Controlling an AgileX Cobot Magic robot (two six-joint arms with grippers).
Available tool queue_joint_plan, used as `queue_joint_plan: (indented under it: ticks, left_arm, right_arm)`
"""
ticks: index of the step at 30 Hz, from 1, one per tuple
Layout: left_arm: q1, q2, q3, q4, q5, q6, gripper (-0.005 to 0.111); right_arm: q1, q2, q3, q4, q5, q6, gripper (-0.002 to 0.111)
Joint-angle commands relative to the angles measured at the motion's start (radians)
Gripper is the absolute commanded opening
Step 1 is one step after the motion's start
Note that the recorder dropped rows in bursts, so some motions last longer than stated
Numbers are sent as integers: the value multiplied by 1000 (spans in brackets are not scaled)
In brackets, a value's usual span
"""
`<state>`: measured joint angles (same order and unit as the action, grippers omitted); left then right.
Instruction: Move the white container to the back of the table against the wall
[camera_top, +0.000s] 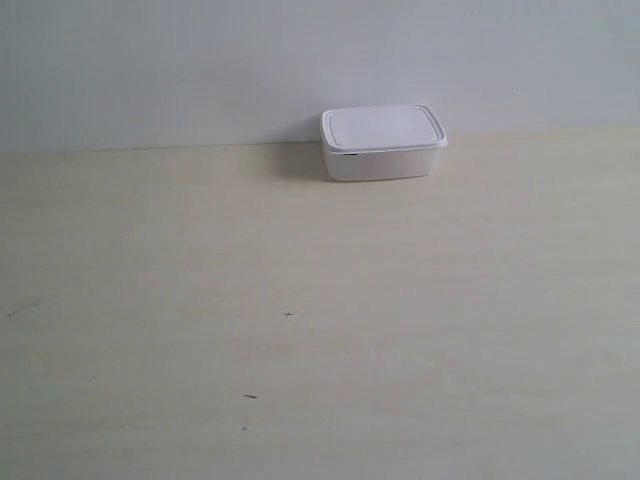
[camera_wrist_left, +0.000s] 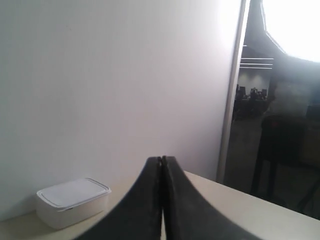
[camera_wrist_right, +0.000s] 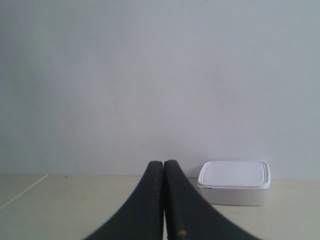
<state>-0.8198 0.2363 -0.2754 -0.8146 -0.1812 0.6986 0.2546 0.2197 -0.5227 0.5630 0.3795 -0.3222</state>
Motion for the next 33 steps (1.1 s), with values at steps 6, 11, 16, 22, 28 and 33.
queue_joint_plan:
  ticks: [6,11,16,22,28,33]
  left_arm:
    - [-6,3,4,-6,36,2,0]
    - [-6,3,4,-6,36,2,0]
    - [13,-22,4,-6,37,2,0]
    - [218,-33,4,-6,37,2,0]
    - [389,-33,4,-6,37,2,0]
    - [425,-39,4,-6,37,2,0]
  right_arm:
    - [1,6,6,13,-9,-7,0]
    - [1,6,6,12,-7,-7,0]
    - [1,6,7,12,-3,-7,0]
    - [1,6,7,8,-3,-7,0]
    - [1,6,7,8,-3,-7,0]
    - [1,6,7,8,-3,-7,0]
